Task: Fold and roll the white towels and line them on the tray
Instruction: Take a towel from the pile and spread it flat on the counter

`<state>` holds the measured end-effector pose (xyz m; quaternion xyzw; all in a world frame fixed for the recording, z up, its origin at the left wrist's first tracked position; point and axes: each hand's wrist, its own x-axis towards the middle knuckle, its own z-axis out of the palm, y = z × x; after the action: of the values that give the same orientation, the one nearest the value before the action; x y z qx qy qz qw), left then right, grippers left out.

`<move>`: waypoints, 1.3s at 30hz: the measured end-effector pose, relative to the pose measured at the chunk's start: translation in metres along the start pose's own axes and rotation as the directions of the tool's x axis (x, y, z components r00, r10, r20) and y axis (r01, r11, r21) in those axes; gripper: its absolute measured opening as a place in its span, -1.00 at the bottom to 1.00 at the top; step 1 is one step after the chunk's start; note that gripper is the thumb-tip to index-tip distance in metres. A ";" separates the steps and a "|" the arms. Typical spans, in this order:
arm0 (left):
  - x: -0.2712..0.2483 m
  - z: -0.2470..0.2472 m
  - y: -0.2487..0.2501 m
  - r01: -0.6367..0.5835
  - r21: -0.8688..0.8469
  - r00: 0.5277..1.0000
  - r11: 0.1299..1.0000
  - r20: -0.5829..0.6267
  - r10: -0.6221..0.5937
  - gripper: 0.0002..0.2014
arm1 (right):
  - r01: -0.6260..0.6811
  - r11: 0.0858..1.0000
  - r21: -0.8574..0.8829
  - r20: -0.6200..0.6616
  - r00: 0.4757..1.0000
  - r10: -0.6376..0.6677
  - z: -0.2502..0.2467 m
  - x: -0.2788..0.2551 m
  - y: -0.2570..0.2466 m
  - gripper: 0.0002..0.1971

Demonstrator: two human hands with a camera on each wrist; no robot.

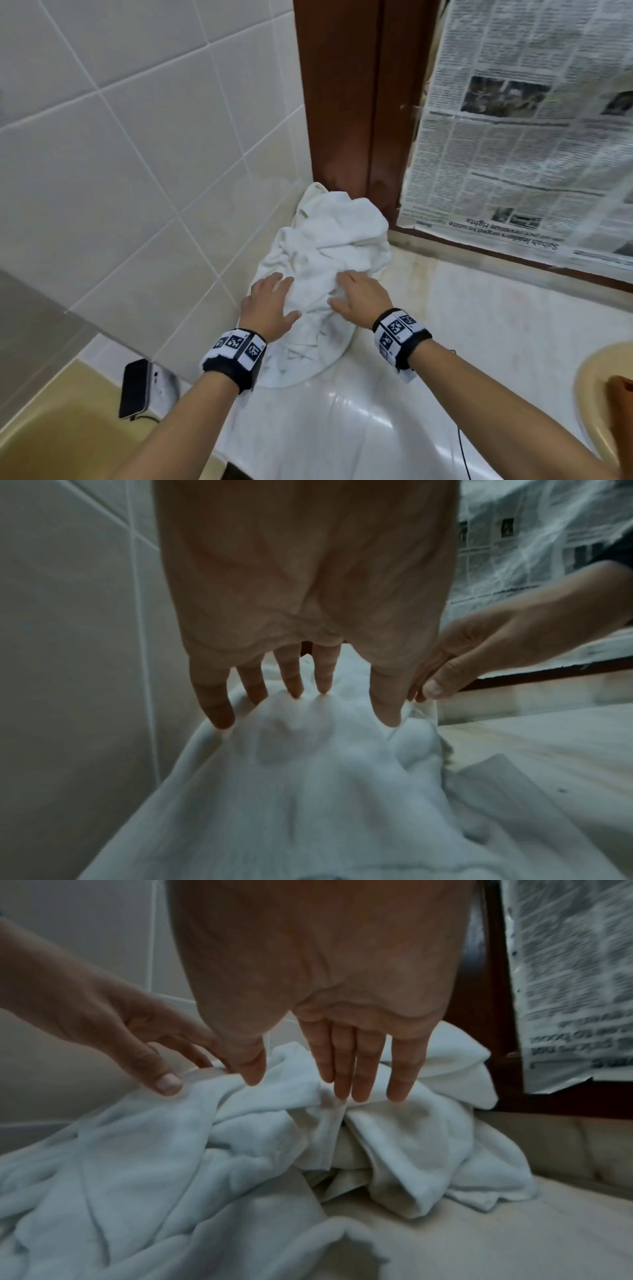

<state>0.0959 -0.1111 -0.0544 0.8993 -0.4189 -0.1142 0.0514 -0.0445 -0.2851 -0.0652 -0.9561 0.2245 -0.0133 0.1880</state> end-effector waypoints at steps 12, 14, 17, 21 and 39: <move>0.013 0.014 0.000 0.019 0.008 0.989 1.000 -0.149 -0.018 -0.37 | -0.122 0.954 0.275 -0.115 0.981 0.159 0.015 0.029 -0.019 -0.80; 0.009 0.015 0.001 0.003 0.000 0.983 1.000 -0.185 -0.003 -0.33 | -0.108 0.928 0.356 -0.167 0.970 0.177 0.007 0.015 -0.019 -0.79; 0.001 0.018 0.010 -0.019 -0.024 0.968 1.000 -0.249 0.012 -0.27 | -0.084 0.901 0.426 -0.219 0.956 0.193 -0.008 -0.014 -0.022 -0.83; -0.015 0.021 0.027 -0.125 -0.045 0.935 0.991 -0.339 0.102 -0.44 | -0.093 0.850 0.519 -0.318 0.902 0.293 -0.028 -0.058 -0.022 -0.82; -0.131 0.020 0.117 -0.716 -0.493 0.636 0.495 -0.168 0.753 -0.56 | 0.107 0.512 0.852 -0.451 0.646 0.616 -0.134 -0.309 -0.048 -0.87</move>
<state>-0.0780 -0.0861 -0.0302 0.5809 -0.7154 -0.2206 0.3195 -0.3164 -0.1592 0.0953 -0.6146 0.3979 -0.4549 0.5069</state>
